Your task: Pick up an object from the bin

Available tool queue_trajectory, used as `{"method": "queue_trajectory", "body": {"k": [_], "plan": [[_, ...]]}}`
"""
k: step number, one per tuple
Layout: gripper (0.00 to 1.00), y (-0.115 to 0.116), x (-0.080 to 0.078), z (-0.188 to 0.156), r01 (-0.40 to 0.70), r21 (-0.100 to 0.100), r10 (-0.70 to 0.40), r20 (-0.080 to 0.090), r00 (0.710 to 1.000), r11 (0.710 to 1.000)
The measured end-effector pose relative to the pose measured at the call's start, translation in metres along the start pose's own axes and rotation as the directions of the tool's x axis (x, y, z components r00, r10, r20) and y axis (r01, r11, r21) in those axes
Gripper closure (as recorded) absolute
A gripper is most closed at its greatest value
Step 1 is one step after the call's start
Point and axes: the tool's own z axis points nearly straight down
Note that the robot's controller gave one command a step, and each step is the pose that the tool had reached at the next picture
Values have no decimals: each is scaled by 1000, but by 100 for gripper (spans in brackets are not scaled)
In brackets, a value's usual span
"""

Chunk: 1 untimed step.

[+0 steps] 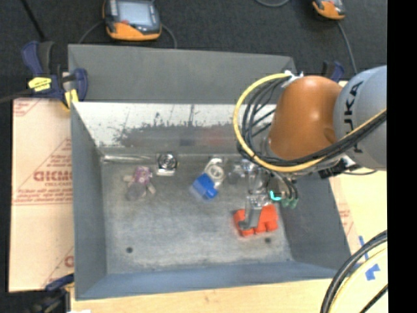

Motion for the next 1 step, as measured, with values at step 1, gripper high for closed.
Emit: {"method": "queue_trajectory", "body": {"k": [1], "plan": [[0,-116,5,94,59,-4,-59,8,998,998]]}}
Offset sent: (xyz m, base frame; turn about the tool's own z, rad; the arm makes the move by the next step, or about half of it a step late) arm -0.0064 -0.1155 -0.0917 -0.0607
